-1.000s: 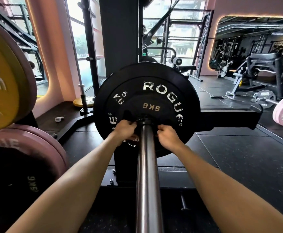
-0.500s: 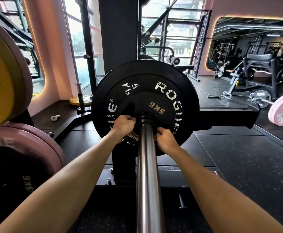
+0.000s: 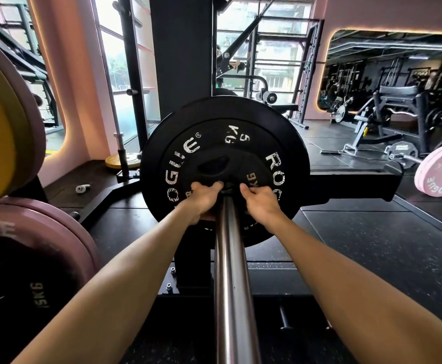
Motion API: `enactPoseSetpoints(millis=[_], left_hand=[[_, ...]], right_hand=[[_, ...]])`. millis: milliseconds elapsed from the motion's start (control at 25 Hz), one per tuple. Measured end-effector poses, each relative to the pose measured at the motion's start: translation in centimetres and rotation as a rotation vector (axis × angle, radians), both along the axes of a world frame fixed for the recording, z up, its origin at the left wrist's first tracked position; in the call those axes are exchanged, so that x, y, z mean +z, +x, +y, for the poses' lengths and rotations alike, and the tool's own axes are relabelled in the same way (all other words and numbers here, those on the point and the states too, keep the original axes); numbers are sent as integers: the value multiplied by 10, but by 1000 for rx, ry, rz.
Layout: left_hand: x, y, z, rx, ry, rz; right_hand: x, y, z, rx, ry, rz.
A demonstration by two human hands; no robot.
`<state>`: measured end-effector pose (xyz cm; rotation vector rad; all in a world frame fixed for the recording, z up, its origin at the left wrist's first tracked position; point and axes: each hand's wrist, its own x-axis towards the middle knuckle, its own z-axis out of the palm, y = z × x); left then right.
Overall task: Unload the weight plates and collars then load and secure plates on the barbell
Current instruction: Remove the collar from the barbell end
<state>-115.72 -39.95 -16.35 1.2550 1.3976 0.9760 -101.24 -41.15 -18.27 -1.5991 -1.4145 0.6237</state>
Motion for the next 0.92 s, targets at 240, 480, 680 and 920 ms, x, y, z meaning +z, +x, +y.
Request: enactPoseSetpoints(millis=[240, 480, 680, 920], left_hand=[[0, 2, 5, -4, 82, 126], [-1, 8, 0, -24, 18, 91], [-9, 12, 2, 35, -45, -42], [-18, 8, 13, 11, -50, -187]], right_hand=[[-3, 4, 3, 22, -49, 47], [34, -18, 0, -30, -129, -368], [37, -31, 6, -93, -102, -650], [47, -32, 5, 8, -2, -776]])
